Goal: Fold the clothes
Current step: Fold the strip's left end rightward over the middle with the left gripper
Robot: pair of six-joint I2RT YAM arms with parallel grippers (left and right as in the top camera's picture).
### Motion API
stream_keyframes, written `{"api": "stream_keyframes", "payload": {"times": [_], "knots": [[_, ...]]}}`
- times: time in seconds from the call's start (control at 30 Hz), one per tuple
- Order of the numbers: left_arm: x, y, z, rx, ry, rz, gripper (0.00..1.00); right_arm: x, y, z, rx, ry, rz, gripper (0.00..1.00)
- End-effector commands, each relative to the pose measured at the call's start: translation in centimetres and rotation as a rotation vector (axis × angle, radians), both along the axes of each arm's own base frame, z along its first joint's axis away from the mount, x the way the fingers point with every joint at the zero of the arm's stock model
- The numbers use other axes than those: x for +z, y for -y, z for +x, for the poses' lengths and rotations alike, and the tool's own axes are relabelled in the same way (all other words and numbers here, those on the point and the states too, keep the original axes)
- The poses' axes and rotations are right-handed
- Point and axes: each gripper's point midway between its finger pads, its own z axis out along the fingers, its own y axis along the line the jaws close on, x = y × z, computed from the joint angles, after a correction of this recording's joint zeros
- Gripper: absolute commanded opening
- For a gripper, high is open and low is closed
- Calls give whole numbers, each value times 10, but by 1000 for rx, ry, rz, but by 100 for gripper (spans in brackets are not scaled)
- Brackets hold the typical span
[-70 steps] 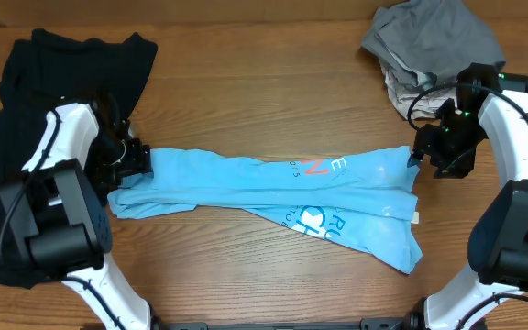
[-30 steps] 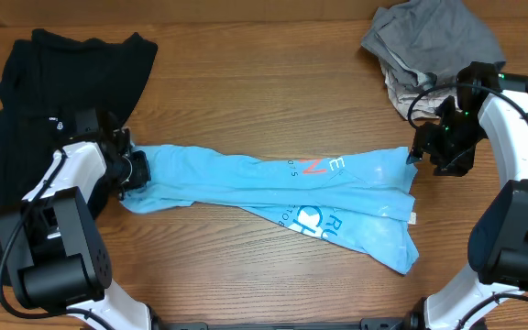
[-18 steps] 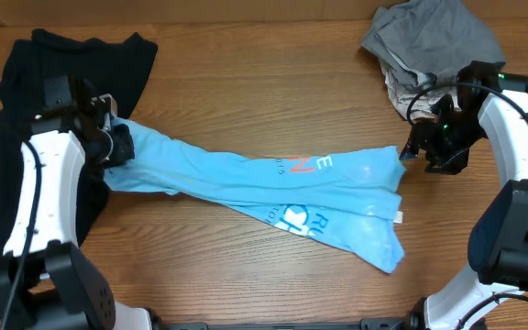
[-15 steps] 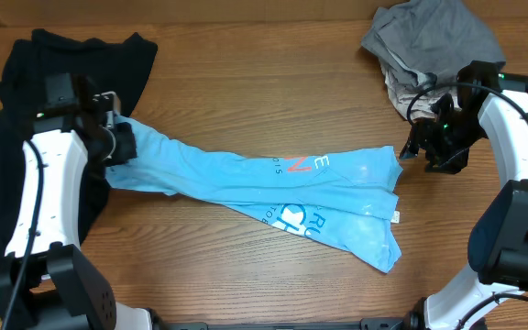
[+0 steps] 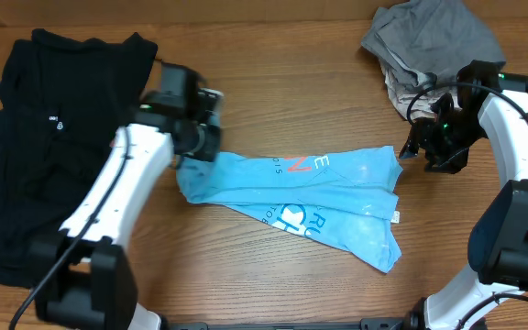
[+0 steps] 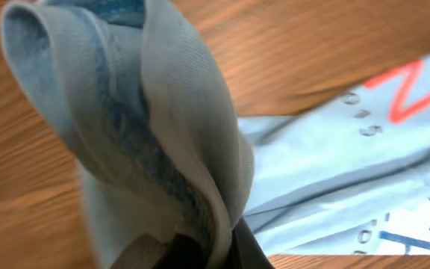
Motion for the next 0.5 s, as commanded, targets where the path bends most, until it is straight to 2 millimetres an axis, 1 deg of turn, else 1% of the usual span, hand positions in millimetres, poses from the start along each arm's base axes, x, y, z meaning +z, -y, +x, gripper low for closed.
{"api": "stream_keyframes", "payload": {"times": [0.0,0.1,0.23,0.3,0.47], "knots": [[-18,34,-6,-88,-35,7,4,15,1,7,-2,57,1,63],[-37,55,-14,-117,-83,14,4,15,1,7,-2,57,1,63],[-56,73,-22,-117,-129,18,4,15,2,8,-2,61,0,63],[-59,78,-23,-99,-136,12,4,15,2,8,-2,62,0,63],[-58,85,-22,-55,-133,-12,4,15,2,10,-2,68,-1,63]]}}
